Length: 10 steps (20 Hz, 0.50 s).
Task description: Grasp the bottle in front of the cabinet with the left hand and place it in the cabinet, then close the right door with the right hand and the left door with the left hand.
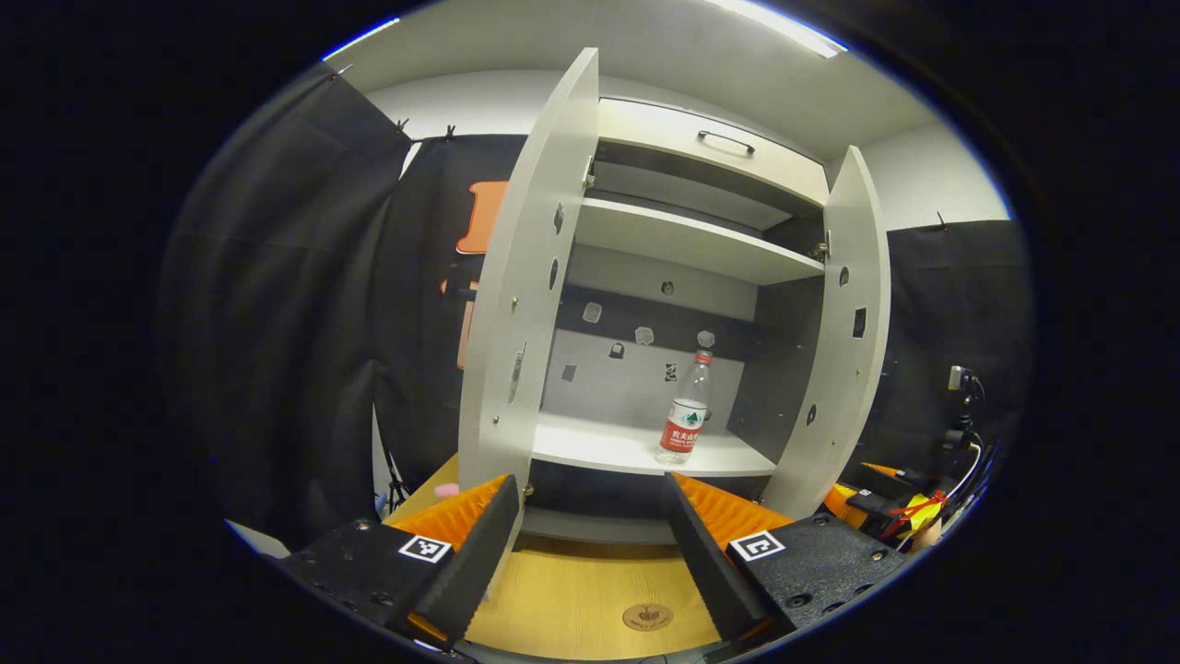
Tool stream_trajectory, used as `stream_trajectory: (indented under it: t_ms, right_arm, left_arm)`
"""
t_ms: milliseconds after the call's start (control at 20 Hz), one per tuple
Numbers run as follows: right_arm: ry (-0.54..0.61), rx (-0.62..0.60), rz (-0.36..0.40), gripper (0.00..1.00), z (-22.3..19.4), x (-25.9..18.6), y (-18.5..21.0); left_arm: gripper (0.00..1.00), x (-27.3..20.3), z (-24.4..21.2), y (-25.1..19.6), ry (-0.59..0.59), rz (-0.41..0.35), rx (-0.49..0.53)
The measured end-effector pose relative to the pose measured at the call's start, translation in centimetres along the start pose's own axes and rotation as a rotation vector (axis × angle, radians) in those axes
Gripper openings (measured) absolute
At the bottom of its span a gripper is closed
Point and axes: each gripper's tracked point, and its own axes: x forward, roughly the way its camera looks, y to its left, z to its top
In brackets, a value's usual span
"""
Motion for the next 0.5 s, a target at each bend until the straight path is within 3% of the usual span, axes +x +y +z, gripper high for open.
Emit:
stream_trajectory:
  t_ms: [300, 500]
  right_arm:
    - [0.008, 0.013, -0.020, 0.97, -0.9, 2.9, 0.3]
    - [0.002, 0.013, 0.012, 0.97, -1.2, 5.4, 1.8]
  left_arm:
    - [0.95, 0.7, -0.5, 1.8, 0.013, 0.038, -0.010]
    - [0.95, 1.4, -0.8, 2.8, 0.017, 0.044, -0.004]
